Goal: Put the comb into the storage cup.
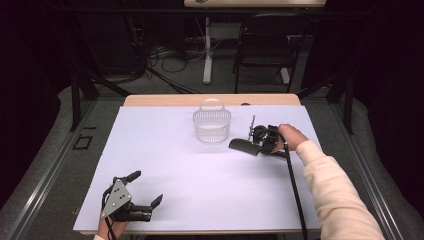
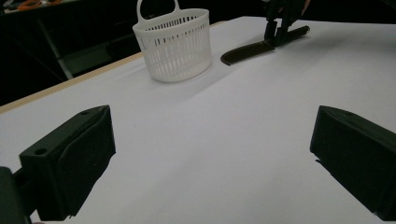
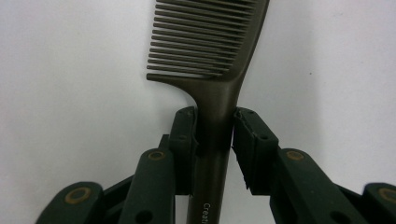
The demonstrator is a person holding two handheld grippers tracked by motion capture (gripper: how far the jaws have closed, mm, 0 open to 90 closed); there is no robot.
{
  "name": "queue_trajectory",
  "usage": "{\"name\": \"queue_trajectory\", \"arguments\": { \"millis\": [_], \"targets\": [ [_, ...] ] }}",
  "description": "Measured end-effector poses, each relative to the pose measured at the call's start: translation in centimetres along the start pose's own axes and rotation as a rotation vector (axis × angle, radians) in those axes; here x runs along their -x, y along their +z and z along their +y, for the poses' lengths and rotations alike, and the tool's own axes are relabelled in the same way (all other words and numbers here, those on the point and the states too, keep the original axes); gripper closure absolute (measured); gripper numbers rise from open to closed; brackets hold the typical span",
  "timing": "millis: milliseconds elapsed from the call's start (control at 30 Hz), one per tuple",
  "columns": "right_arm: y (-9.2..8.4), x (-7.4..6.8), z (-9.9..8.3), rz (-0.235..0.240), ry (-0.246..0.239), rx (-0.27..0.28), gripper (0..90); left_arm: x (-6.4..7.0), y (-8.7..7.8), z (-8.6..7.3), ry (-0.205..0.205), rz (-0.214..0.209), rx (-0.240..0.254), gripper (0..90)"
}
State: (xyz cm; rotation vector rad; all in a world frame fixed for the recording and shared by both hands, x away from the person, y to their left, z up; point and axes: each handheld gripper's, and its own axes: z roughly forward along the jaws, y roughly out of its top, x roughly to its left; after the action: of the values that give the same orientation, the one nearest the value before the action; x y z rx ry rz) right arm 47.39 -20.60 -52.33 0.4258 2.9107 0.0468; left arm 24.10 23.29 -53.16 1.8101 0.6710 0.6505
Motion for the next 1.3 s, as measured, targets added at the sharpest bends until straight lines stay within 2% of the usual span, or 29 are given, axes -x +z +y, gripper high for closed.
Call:
{"name": "queue_trajectory", "arguments": {
  "millis": [100,267,300,367,467,500,533,567,667,700,867,900,933,967,1067,1233,1267,1300],
  "targets": [
    [0.2,0.1,-0.1,0.015,0.008,-0.004,69.8,0.0,0.1,0.0,0.001,-0.008,-0.005,0.0],
    [0.3,0.0,-0.2,0.009,0.007,-0.004,71.8,0.1,0.0,0.0,0.002,-0.006,-0.005,0.0],
    [0.1,0.0,-0.1,0.010,0.000,-0.025,72.0,0.1,0.0,0.0,0.003,-0.007,-0.005,0.1],
    [0.3,-0.2,-0.1,0.000,-0.001,-0.002,72.3,0.1,0.0,0.0,0.008,-0.008,-0.006,0.0],
    [0.3,-0.2,-0.2,0.002,-0.005,0.002,72.5,0.1,0.0,0.0,0.004,-0.004,-0.005,0.0],
    [0.1,-0.1,-0.2,0.000,-0.017,-0.005,72.5,0.0,0.0,0.0,0.002,-0.005,-0.004,0.0],
    [-0.2,-0.1,-0.1,0.011,-0.012,-0.039,72.6,0.0,0.0,0.0,0.005,-0.005,-0.006,0.0],
    [0.0,-0.2,-0.3,-0.001,-0.007,0.003,72.6,0.0,0.1,0.0,0.003,-0.006,-0.006,0.0],
    [-0.6,-0.3,-0.6,0.005,0.003,0.010,72.6,0.1,0.0,0.0,0.005,-0.004,-0.006,0.1],
    [-0.8,-0.1,-0.6,0.012,-0.014,0.008,72.6,0.1,0.0,0.0,0.005,-0.003,-0.004,0.0],
    [-1.5,-0.2,-1.1,0.008,0.013,0.040,72.6,0.1,0.0,0.0,0.004,0.000,-0.005,0.0],
    [-1.8,-0.2,-1.2,0.021,0.015,0.024,72.6,0.1,0.0,0.0,0.007,-0.003,-0.007,0.0],
    [-1.8,-0.2,-1.3,0.020,0.010,0.055,72.6,0.1,0.0,0.1,0.010,-0.005,-0.007,0.0],
    [-1.9,-0.3,-1.4,0.024,0.025,0.061,72.6,0.1,0.0,0.1,0.011,-0.003,-0.006,0.0],
    [-2.4,-0.4,-1.6,0.022,0.024,0.056,72.6,0.1,-0.1,0.0,0.003,0.001,-0.003,0.0],
    [-2.8,-0.4,-1.8,0.024,0.012,0.094,72.6,0.1,0.1,0.0,0.005,0.004,-0.007,0.0],
    [-3.0,-0.6,-1.9,0.030,0.034,0.093,72.6,0.1,0.1,0.0,0.005,0.003,-0.007,0.0],
    [-3.1,-0.6,-1.9,0.026,0.024,0.093,72.6,0.1,0.0,0.0,0.004,0.005,-0.006,0.0]
  ]
}}
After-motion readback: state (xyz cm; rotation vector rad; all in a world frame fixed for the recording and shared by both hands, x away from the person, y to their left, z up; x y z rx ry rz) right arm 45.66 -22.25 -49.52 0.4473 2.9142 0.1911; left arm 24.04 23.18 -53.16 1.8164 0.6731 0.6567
